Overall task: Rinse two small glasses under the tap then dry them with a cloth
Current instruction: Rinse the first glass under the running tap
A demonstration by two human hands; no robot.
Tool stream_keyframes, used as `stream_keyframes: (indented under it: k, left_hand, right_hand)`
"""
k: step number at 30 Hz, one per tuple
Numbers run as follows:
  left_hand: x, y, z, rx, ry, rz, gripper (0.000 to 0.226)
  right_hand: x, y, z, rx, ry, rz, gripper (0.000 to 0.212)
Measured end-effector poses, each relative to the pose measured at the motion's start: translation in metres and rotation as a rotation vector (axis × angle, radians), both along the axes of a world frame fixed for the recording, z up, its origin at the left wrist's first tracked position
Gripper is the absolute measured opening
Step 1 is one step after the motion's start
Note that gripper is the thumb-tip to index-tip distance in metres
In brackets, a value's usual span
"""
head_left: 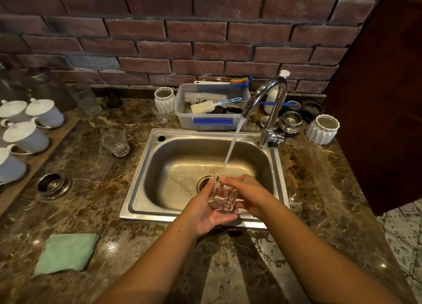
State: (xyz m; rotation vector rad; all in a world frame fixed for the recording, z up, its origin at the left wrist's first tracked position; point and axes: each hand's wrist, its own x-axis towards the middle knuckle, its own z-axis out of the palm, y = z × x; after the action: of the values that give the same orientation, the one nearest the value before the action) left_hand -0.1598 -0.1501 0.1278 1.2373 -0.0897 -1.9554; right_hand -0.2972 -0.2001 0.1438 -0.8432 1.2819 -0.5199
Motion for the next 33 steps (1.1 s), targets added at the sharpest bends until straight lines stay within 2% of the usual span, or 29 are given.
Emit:
stream_keyframes:
  k: [2,5,9,11,14,19,21,24,26,29,33]
  left_hand:
    - [-0.001,0.002,-0.001,0.004,0.081,0.094,0.054]
    - [0.000,0.006,-0.004,-0.011,0.130,0.155,0.055]
    - [0.001,0.010,-0.009,-0.051,0.067,0.150,0.055]
    - [0.001,0.012,-0.009,-0.061,0.043,0.120,0.057]
    - [0.002,0.015,-0.008,-0.078,0.032,0.043,0.055]
    - [-0.005,0.020,-0.005,-0.150,-0.050,-0.144,0.040]
    - [-0.012,0.020,-0.007,-0.204,-0.192,-0.208,0.032]
    - [-0.029,0.021,-0.019,-0.325,-0.522,-0.340,0.021]
    - [-0.041,0.024,-0.033,-0.439,-0.787,-0.516,0.034]
    - [-0.062,0.035,-0.053,-0.554,-1.085,-0.713,0.058]
    - [-0.082,0.047,-0.074,-0.639,-1.480,-0.870,0.063]
  right_hand:
    - [0.000,0.000,0.004,-0.030,-0.005,0.038,0.051]
    - [-0.004,-0.002,0.018,-0.072,0.046,0.128,0.028]
    - [-0.013,-0.021,0.035,-0.139,0.351,0.434,0.047]
    - [-0.015,-0.031,0.042,-0.105,0.372,0.564,0.059]
    - [-0.016,-0.044,0.059,-0.022,0.358,0.771,0.054]
    - [-0.018,-0.050,0.067,-0.027,0.536,0.977,0.058]
    - [-0.022,-0.047,0.061,-0.059,0.638,1.039,0.061]
    - [-0.038,-0.043,0.051,-0.251,0.897,1.167,0.074]
    - [-0.057,-0.044,0.045,-0.358,1.024,1.149,0.081]
    - [-0.091,-0.051,0.036,-0.438,1.130,1.074,0.092]
    - [-0.138,-0.068,0.033,-0.453,1.176,1.011,0.098]
